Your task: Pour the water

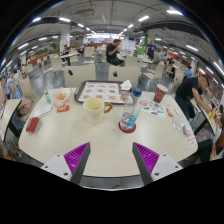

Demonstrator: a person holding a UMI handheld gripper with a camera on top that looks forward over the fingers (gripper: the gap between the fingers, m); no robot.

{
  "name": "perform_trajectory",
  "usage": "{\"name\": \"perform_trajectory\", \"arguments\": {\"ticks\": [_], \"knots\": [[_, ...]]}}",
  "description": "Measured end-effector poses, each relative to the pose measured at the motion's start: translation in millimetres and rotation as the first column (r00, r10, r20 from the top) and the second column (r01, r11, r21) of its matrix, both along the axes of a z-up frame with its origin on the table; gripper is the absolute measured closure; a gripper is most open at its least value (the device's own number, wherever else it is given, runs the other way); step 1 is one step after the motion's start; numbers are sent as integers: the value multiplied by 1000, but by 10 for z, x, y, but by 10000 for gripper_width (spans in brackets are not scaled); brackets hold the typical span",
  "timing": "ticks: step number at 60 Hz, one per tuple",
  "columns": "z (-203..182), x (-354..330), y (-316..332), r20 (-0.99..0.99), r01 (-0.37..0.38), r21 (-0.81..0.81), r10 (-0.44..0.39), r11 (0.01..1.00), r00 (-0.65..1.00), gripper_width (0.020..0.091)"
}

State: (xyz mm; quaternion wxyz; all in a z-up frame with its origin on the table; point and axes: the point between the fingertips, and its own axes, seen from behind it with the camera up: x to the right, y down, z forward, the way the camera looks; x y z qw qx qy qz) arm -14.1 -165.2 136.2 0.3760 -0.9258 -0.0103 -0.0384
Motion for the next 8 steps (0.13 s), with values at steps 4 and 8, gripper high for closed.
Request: {"name": "perform_trajectory", "arguments": {"ticks": [4, 8], "knots": [[27, -23, -35, 7, -9, 0, 9, 1000, 1000, 252], [72, -14, -18, 22, -21, 18, 21, 1000, 1000, 250]]}}
